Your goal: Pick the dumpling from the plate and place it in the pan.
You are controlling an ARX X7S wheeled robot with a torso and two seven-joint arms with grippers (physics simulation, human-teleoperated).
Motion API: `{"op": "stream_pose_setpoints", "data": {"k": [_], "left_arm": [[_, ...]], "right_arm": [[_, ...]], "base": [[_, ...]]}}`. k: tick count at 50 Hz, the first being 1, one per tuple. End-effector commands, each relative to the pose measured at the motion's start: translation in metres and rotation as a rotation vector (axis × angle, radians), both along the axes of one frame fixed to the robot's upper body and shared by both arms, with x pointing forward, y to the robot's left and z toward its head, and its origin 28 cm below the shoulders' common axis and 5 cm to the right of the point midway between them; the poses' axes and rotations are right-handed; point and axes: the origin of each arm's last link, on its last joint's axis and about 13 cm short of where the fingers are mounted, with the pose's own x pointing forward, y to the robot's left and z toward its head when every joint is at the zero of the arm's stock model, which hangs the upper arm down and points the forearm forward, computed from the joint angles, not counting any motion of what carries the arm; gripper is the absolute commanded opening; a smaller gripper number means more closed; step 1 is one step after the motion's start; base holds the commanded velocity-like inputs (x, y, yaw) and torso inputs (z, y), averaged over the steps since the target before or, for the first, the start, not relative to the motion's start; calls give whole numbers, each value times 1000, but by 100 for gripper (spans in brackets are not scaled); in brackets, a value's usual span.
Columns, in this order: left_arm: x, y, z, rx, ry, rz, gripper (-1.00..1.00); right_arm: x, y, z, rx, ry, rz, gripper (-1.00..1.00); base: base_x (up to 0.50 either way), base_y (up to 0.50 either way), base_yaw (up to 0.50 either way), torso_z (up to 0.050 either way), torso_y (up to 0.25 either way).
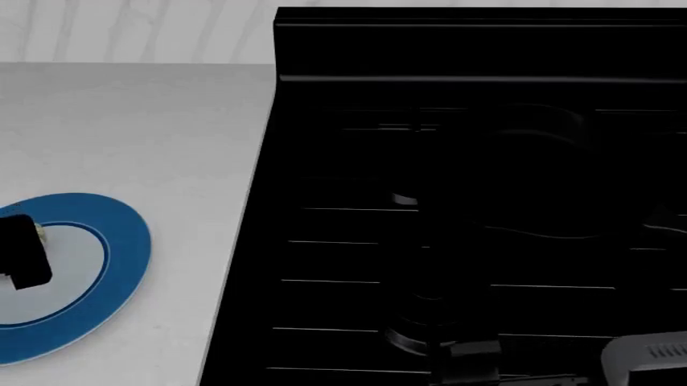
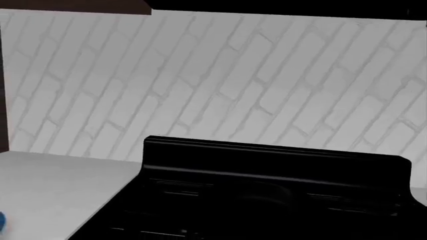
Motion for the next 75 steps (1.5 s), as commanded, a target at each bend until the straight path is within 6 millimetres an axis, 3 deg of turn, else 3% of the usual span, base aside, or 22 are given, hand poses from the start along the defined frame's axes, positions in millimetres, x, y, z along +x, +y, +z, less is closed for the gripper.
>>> {"op": "stream_pose_setpoints", "data": {"k": [1,26,75], "left_arm": [[8,5,-4,25,36,13,100],[16,-3,-10,66,74,-45,100],[34,1,-30,68,132,-20,100]], "right_arm": [[-5,1,-1,7,8,-1,100],[-9,2,-4,24,21,-10,100],[-14,4,-7,14,16,-12,100]], "base": [[0,0,0,0,0],[0,0,0,0,0],[0,0,0,0,0]]}}
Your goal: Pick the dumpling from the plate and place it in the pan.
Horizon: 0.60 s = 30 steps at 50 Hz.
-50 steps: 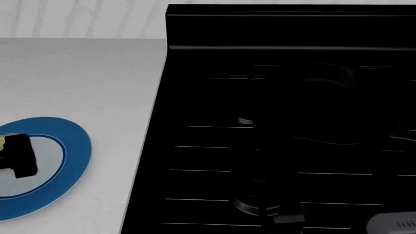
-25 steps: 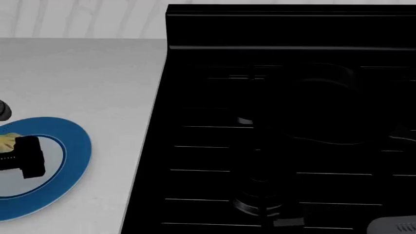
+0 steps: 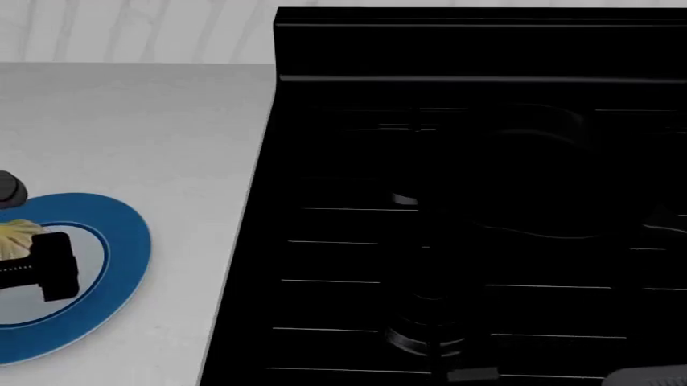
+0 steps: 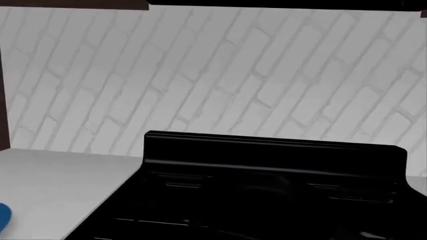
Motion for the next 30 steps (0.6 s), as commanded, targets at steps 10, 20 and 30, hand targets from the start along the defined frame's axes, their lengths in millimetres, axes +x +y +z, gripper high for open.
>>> {"op": "stream_pose_setpoints", "data": {"k": [10,20,30], "left_arm": [[4,3,-8,12,24,11,100],[6,2,-12,16,33,9,100],[6,1,-11,29,30,-4,100]], "right_arm": [[-2,-1,-1,-3,2,-3,100],[-4,-2,0,-7,4,-6,100],[-4,-2,0,-3,7,-3,100]], "base": [[0,0,0,0,0],[0,0,0,0,0],[0,0,0,0,0]]}}
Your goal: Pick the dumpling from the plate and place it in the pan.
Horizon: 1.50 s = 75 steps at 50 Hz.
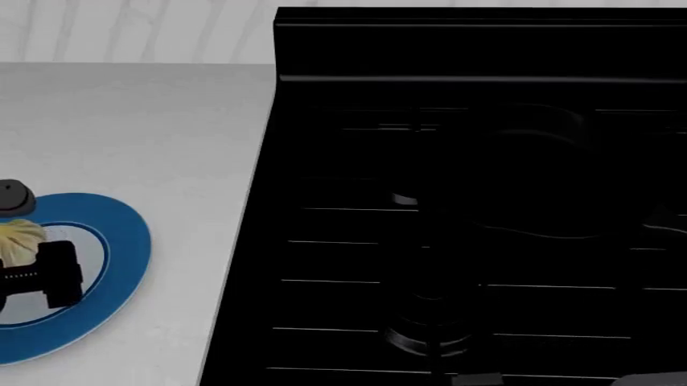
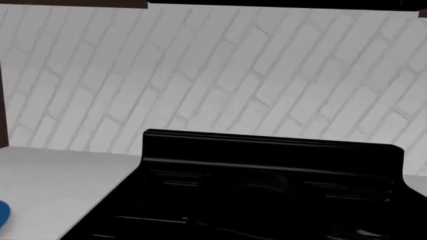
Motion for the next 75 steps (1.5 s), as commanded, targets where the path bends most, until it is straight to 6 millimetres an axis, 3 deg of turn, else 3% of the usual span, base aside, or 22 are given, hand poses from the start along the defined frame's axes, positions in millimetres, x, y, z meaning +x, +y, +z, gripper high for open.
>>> {"op": "stream_pose_setpoints", "data": {"k": [1,14,17,23,26,32,43,75], "left_arm": [[0,-1,-1,15,-1,-8,-100],[-2,0,1,24,-10,-11,-100],[-11,-6,29,24,-96,-43,-100],[-49,-30,111,75,-333,-187,-100],[-61,-41,130,100,-387,-251,-100],[-65,-52,145,108,-430,-313,-100],[-58,-61,138,98,-415,-412,-100],[-54,-59,126,75,-372,-404,-100]], "right_arm": [[-1,0,0,1,2,1,100],[0,1,0,6,1,0,100],[0,1,0,4,1,0,100],[2,3,0,9,-5,8,100],[5,4,0,23,-20,12,100],[17,6,-2,39,-28,23,100],[31,12,-7,93,-21,4,100],[26,9,0,90,-36,-2,100]], "base": [[0,0,0,0,0],[0,0,0,0,0],[0,0,0,0,0],[0,0,0,0,0],[0,0,0,0,3],[0,0,0,0,0],[0,-172,0,0,0],[0,-500,0,0,0]]}}
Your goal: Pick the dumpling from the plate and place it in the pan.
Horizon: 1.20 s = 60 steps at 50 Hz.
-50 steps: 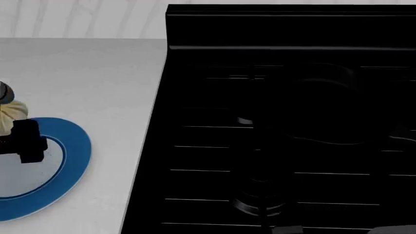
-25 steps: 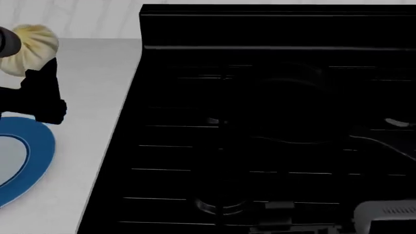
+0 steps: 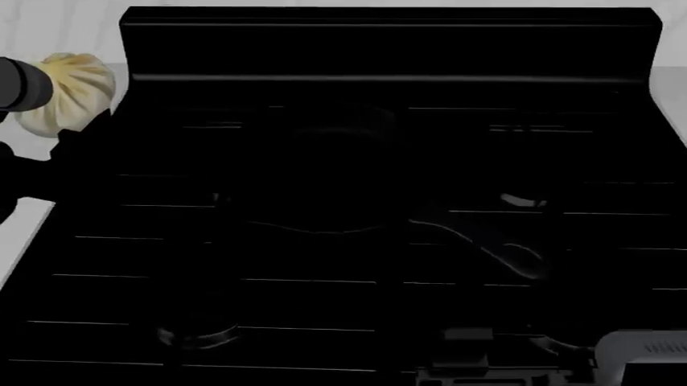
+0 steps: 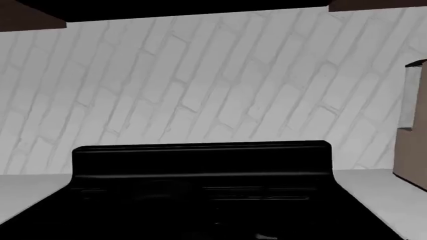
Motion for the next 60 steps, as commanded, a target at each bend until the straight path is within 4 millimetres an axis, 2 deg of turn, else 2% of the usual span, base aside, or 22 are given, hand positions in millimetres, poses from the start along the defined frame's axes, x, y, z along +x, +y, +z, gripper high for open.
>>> {"op": "stream_pose_setpoints", "data": {"k": [1,14,18,21,34,41,48,53,60], "left_arm": [[2,-1,-2,-16,3,5,-100],[1,0,-1,-20,-1,12,-100],[1,1,4,-14,-15,13,-100],[0,-1,4,-13,-17,7,-100],[1,-4,1,0,-1,-20,-100],[19,-14,-7,26,23,-70,-100],[51,-34,-25,46,80,-154,-100],[72,-40,-45,59,135,-172,-100],[75,-50,-83,97,232,-207,-100]], "right_arm": [[2,0,3,-2,-5,3,100],[2,-4,7,-19,-34,-13,100],[8,-11,28,-20,-81,-43,100],[11,-15,36,-11,-114,-62,100],[10,-14,31,-14,-109,-66,100],[10,-12,29,-18,-95,-75,100],[12,-11,26,-12,-85,-71,100],[13,-12,23,-9,-80,-71,100],[11,-11,19,-5,-71,-73,100]], "base": [[0,-500,0,0,0],[0,-423,0,0,1],[0,0,0,0,0],[404,0,0,0,0],[500,0,0,0,1],[50,0,0,0,2],[0,0,0,0,0],[0,0,0,0,2],[0,0,0,0,0]]}}
